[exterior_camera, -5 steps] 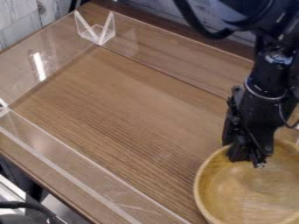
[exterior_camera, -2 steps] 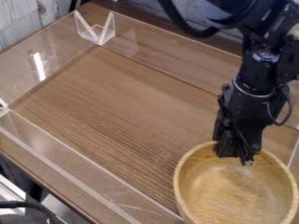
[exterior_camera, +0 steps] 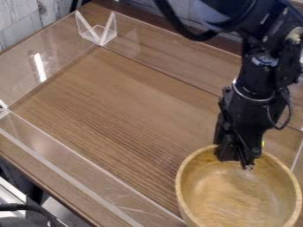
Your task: Remove the lemon from inside the brown bowl and put it on the table
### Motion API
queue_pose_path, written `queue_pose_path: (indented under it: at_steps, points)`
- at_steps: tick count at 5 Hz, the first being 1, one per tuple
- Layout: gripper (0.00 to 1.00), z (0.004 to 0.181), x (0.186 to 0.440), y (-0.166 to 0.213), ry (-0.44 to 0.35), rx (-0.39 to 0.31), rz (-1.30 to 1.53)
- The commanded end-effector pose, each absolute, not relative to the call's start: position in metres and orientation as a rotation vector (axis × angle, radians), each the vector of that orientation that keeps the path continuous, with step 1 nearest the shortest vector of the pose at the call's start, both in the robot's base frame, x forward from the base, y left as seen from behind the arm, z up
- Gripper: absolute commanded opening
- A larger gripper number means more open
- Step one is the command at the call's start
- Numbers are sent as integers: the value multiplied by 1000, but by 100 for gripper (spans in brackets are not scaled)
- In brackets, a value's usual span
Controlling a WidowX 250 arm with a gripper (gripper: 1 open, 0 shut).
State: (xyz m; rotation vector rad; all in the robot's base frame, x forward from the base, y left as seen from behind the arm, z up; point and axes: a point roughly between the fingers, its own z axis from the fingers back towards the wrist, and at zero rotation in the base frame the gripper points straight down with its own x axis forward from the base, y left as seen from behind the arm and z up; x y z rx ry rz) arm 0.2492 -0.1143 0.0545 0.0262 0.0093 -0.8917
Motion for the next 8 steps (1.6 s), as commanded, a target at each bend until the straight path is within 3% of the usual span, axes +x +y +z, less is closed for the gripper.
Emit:
queue_pose_path:
  at_steps: [1, 6, 8]
  points:
    - [0, 70, 256, -120, -78, 13, -863]
    - [0, 69, 255, -114, -101, 12, -829]
    - [0, 85, 254, -109, -93, 14, -816]
